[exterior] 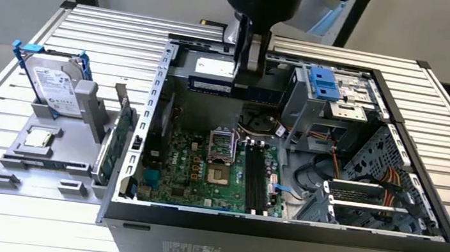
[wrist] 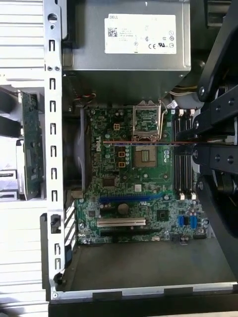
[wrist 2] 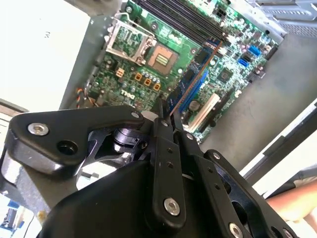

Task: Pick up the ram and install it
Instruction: 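Pick up the ram and move it above insertion slot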

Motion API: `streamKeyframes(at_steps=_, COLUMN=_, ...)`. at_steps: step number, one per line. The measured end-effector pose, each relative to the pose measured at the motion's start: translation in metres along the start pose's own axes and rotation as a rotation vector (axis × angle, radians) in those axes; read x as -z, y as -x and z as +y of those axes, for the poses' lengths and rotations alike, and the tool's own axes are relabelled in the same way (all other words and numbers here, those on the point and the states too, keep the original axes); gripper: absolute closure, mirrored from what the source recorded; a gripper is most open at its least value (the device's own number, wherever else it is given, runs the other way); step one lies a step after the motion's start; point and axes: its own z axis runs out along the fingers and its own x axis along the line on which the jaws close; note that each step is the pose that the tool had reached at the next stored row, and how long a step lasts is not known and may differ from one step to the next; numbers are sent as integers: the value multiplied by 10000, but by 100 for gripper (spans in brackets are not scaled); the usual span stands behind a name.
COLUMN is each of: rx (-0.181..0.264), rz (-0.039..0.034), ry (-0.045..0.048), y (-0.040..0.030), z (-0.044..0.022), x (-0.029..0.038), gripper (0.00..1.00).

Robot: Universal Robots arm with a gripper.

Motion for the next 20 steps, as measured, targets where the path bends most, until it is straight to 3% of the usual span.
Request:
streamKeyframes(at_steps=9, rx=-1, rz=0, ry=0, y=113, z=-67, x=2, gripper=100)
streamKeyframes(at_steps=20, rx=-1, rz=0, ry=-1, y=162, z=-95, x=3, gripper=100)
